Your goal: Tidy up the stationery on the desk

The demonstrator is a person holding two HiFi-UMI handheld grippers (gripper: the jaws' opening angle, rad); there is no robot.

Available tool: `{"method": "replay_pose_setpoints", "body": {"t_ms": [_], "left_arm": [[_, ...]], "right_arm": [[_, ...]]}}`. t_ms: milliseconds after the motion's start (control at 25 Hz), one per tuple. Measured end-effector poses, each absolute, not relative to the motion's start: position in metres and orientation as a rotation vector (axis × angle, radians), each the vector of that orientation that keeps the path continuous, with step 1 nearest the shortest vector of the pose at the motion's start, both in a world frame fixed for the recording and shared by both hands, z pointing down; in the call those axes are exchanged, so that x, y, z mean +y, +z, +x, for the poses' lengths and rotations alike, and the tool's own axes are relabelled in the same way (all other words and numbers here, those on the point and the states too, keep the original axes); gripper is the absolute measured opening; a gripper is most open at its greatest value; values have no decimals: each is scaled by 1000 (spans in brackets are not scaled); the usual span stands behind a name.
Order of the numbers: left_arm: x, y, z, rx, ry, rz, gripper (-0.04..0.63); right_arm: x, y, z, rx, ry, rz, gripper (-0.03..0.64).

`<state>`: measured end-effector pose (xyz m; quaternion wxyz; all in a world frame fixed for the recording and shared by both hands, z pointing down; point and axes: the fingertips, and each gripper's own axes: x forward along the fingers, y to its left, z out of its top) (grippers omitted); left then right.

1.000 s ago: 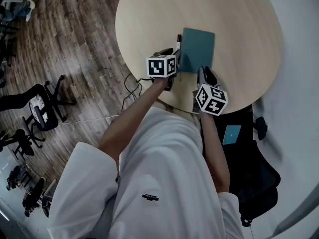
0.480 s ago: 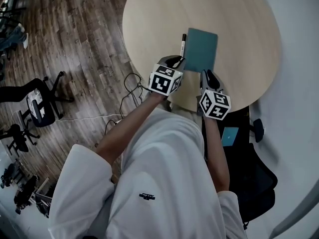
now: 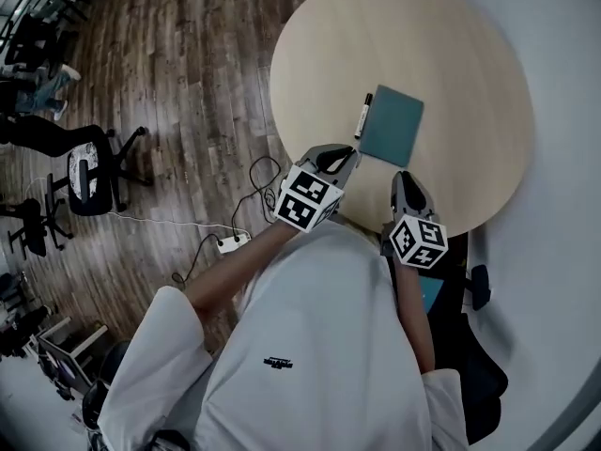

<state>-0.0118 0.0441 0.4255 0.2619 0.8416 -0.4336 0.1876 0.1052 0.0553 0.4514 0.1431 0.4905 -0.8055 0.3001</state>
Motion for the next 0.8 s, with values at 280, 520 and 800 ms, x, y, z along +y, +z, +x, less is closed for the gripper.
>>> {"method": "replay_pose_setpoints", "body": {"t_ms": [280, 520, 800], "left_arm": [[76, 366, -16, -1299, 442, 2276, 35], [103, 334, 5, -1322, 341, 2315, 35], [124, 322, 21, -1379, 360, 2369, 31]], "right_arm": [[78, 393, 105, -2445, 791, 1401, 67], [99, 334, 111, -2545, 712, 1433, 67], [121, 320, 113, -2530, 631, 1494, 45]]}}
